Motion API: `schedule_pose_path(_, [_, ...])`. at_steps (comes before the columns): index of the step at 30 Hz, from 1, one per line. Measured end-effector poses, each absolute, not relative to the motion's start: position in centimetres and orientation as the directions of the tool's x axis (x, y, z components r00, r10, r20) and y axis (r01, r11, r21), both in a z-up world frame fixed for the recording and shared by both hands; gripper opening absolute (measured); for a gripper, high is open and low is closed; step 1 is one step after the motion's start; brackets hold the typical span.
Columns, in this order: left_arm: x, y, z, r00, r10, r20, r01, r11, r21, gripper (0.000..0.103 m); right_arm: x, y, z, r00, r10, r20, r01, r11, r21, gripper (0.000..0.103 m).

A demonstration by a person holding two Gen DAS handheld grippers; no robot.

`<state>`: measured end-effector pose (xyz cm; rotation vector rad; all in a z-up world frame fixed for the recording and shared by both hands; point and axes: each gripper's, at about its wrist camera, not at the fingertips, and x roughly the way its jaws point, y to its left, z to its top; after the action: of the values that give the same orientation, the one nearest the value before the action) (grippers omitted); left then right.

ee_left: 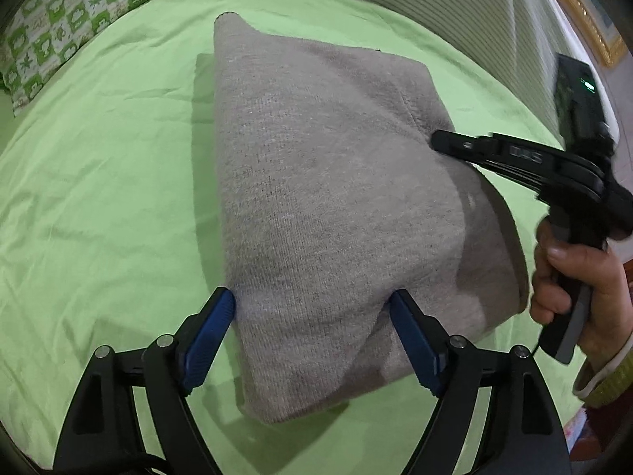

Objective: Fold small clothes

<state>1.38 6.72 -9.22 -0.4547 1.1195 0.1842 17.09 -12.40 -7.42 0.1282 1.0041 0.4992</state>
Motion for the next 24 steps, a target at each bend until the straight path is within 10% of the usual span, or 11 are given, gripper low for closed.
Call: schedule_pose_path(24, [-4.1, 5.9, -7.7, 0.445, 0.035, -0.895, -0.386, 0.909, -0.156, 0.082, 3.6, -21.3, -5.6, 0.534, 0.408, -0.741, -0.214, 0.913, 0.348, 0.020])
